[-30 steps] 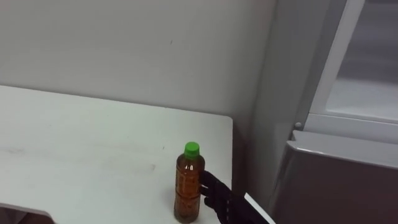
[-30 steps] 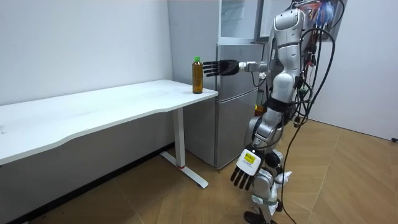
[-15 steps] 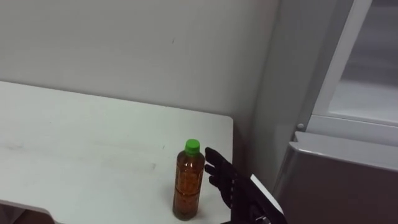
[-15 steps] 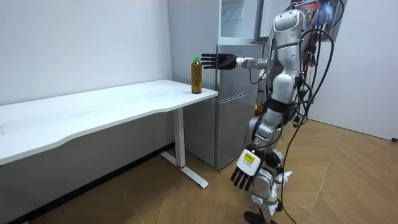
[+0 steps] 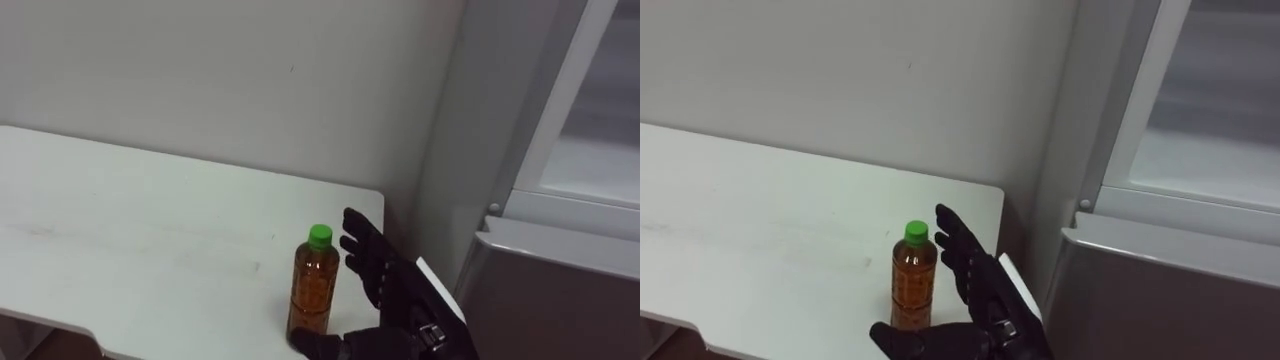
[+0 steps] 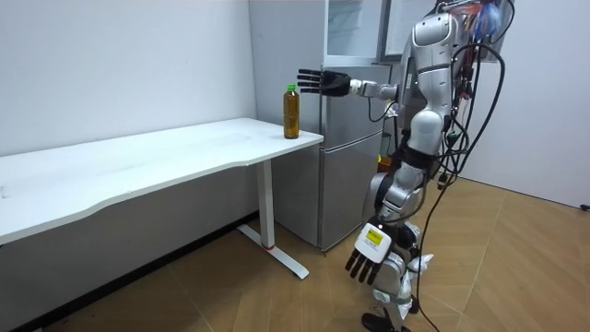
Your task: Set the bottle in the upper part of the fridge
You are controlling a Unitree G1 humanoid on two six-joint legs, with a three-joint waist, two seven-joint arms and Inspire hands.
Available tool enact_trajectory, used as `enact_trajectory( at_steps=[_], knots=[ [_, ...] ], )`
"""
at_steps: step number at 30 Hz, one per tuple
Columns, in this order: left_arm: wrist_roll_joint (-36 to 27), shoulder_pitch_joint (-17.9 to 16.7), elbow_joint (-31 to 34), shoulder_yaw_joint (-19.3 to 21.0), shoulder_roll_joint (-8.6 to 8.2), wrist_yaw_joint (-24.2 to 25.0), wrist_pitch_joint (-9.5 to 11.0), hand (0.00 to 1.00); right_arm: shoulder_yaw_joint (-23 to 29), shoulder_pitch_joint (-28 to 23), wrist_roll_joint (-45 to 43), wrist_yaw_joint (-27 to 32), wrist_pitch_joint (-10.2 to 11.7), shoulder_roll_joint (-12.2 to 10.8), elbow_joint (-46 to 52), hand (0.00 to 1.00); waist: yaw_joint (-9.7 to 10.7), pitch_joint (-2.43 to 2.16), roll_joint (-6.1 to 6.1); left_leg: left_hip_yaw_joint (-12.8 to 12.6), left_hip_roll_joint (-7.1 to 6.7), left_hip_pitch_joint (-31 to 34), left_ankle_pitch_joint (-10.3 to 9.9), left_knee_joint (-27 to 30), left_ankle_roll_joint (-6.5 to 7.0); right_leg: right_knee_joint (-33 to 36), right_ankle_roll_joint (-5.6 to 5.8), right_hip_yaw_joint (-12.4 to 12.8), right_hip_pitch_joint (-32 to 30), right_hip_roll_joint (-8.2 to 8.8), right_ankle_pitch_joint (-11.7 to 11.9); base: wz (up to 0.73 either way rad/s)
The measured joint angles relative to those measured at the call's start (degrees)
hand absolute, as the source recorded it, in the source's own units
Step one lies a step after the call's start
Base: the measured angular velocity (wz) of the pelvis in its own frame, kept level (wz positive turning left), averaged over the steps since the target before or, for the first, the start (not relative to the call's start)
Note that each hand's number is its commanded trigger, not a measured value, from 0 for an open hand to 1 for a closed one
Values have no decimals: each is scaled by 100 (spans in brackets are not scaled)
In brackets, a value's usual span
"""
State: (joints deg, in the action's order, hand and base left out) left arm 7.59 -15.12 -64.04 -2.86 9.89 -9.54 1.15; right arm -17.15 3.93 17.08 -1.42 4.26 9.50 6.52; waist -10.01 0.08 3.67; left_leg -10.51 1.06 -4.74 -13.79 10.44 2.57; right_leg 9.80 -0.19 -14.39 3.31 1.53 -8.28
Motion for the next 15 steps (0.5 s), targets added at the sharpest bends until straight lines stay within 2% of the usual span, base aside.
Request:
enact_trajectory(
  at_steps=[8, 10, 15],
  knots=[
    [2, 6, -3, 39, 0, 19, -211, 0, 0, 129, 549, 246, 0, 0, 76, 0, -7, 4, -6, 6, 1, 3, 0, 8, 0, -2, -5, 4, 1, -4, 5, 0],
    [1, 5, -4, 39, -1, 23, -255, 0, -2, 174, 609, 330, 0, 0, 76, 0, -17, 18, -17, 10, 1, 2, 0, 7, 0, -5, -5, 4, 4, -4, 5, 0],
    [2, 11, -2, 43, -1, 58, -263, 0, -9, 199, 734, 532, 1, -12, -122, 0, -55, 40, -27, 112, -9, -15, 0, 11, 0, -20, -4, -34, 55, -9, 5, 7]
  ],
)
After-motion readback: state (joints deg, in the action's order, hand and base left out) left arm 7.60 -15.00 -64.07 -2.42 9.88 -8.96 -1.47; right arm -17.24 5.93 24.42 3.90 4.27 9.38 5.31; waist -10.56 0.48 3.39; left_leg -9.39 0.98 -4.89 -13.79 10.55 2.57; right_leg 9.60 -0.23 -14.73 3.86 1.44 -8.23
